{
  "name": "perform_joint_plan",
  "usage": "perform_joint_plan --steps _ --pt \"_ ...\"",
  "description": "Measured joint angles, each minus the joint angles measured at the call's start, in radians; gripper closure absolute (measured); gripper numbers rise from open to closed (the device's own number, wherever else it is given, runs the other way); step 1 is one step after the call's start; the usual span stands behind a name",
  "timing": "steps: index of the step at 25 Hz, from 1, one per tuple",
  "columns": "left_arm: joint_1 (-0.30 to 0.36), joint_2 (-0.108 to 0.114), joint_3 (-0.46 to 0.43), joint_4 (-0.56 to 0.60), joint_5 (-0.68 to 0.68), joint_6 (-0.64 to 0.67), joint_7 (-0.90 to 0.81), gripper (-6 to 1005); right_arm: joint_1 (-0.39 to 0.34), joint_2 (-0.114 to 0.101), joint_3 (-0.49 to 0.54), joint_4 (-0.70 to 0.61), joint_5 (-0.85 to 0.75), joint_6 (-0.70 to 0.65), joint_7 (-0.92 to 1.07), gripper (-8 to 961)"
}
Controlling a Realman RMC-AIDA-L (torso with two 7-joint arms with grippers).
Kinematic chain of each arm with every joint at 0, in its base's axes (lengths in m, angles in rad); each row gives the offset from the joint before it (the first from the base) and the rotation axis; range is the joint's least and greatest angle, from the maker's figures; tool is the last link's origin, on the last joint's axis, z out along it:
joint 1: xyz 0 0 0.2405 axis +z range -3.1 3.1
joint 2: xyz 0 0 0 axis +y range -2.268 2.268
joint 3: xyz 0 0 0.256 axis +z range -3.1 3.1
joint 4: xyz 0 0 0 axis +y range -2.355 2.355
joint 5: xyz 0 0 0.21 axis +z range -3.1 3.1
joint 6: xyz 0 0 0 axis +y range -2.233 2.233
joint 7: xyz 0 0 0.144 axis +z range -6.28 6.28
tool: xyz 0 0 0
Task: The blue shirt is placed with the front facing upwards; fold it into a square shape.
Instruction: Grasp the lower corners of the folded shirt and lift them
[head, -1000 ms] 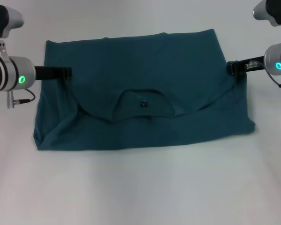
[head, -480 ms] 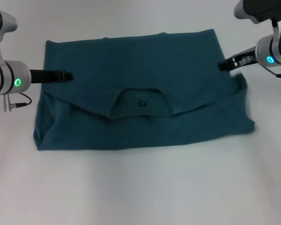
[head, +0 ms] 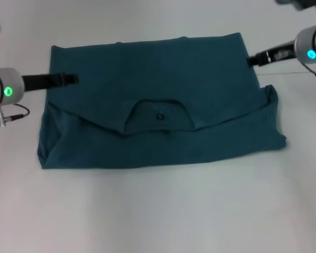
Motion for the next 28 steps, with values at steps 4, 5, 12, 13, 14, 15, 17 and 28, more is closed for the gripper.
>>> perform_joint_plan --steps 4,5,12,13,14,15,17,28 --pt "0.073 -0.017 -0.069 0.113 -0.092 0.12 0.0 397 -0.076 -0.015 0.016 -0.102 0.251 -0.1 -0.052 352" --pt "0.088 -0.014 -0.088 0.121 -0.122 0.156 -0.001 398 -0.098 -0.017 0.021 -0.118 0.31 -0.125 -0.068 353" --pt "0.172 0.013 -0.24 0.085 -0.279 0.353 -0.002 395 -0.282 -0.029 0.117 -0.146 0.721 -0.321 -0.231 356" --pt "0.187 0.013 -0.242 0.082 -0.299 0.367 -0.002 395 -0.308 -0.029 0.128 -0.143 0.766 -0.349 -0.249 357" --pt "0.199 0.013 -0.244 0.076 -0.318 0.377 -0.002 396 -0.333 -0.029 0.137 -0.14 0.804 -0.381 -0.262 357" --pt "0.212 0.013 -0.244 0.067 -0.334 0.386 -0.002 396 -0.355 -0.029 0.146 -0.137 0.838 -0.409 -0.271 358" --pt "0.229 0.014 -0.244 0.045 -0.354 0.4 -0.003 397 -0.39 -0.026 0.164 -0.126 0.884 -0.458 -0.286 359" --pt "0.305 0.011 -0.25 -0.044 -0.389 0.427 0.055 398 -0.43 -0.028 0.243 -0.024 0.968 -0.59 -0.368 364"
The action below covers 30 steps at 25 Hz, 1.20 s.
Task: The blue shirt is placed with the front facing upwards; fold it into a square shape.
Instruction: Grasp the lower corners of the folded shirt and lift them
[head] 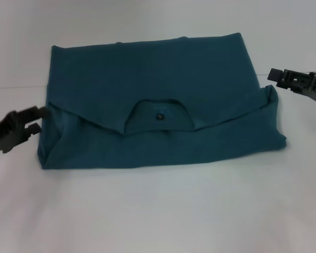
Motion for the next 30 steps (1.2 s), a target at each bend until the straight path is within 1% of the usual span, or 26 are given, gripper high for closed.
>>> perform_joint_plan --steps 3,5,8,10,11,12,13,18,25,30 --pt "0.008 -0.008 -0.001 -0.023 0.002 -0.014 0.121 398 0.005 -0.002 -0.001 0.0 -0.003 0.009 -0.008 365" --pt "0.012 -0.005 0.023 -0.057 0.009 -0.051 0.153 399 0.005 -0.004 -0.001 0.001 -0.003 0.012 -0.013 366" --pt "0.014 -0.006 0.035 -0.068 0.01 -0.067 0.201 399 0.005 -0.004 -0.001 0.001 -0.003 0.017 -0.021 367" --pt "0.016 -0.017 0.038 -0.071 0.01 -0.09 0.267 400 0.003 -0.004 0.0 0.002 -0.003 0.022 -0.026 368" --pt "0.016 -0.017 0.038 -0.071 0.01 -0.09 0.267 401 0.001 -0.004 0.0 0.005 -0.003 0.023 -0.029 369" --pt "0.017 -0.026 0.042 -0.078 0.01 -0.123 0.308 401 0.0 -0.004 0.0 0.008 -0.002 0.024 -0.031 369" --pt "0.017 -0.028 0.045 -0.087 0.01 -0.141 0.319 401 -0.002 -0.004 0.0 0.011 -0.003 0.024 -0.032 369" --pt "0.017 -0.032 0.048 -0.102 0.01 -0.159 0.338 403 -0.008 -0.003 0.001 0.022 -0.002 0.025 -0.033 372" --pt "0.011 -0.05 0.049 -0.099 0.01 -0.148 0.341 410 -0.015 -0.004 0.001 0.027 -0.001 0.025 -0.034 375" --pt "0.006 -0.05 0.075 -0.099 0.009 -0.157 0.342 421 -0.022 -0.004 0.012 0.027 -0.001 0.017 -0.034 377"
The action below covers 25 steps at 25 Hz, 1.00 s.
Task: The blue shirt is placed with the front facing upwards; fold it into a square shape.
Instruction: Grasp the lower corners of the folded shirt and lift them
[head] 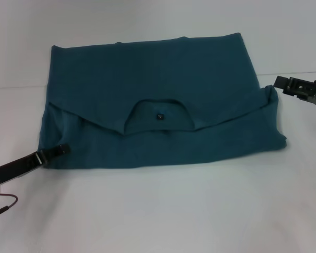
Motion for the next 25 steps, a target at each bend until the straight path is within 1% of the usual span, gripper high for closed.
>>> perform_joint_plan --steps 6,21,25 --pt "-0.003 -0.004 0.048 0.005 -0.001 -0.024 -0.001 434 0.0 0.0 0.007 0.0 0.0 -0.003 0.0 380" --pt "-0.046 -0.009 0.051 0.008 -0.001 -0.072 0.0 468 -0.011 0.0 0.014 0.0 0.007 -0.01 -0.001 386" --pt "-0.047 -0.009 0.069 0.008 -0.001 -0.087 -0.001 478 -0.014 0.0 0.031 0.0 0.007 -0.024 -0.007 388"
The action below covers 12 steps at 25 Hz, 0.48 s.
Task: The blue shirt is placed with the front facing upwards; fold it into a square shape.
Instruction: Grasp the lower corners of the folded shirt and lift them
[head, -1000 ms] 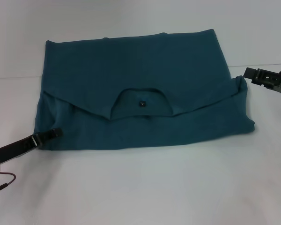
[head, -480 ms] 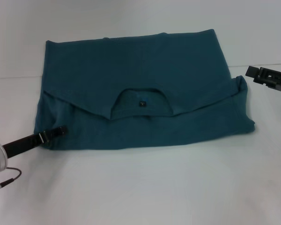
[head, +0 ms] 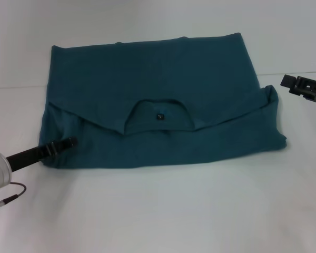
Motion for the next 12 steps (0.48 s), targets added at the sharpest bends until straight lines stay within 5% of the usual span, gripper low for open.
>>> perform_joint_plan --steps 12 --pt "0.011 0.0 0.032 0.009 0.01 -0.022 -0.005 505 -0.004 0.0 0.026 0.002 0.0 -0.025 -0.01 393"
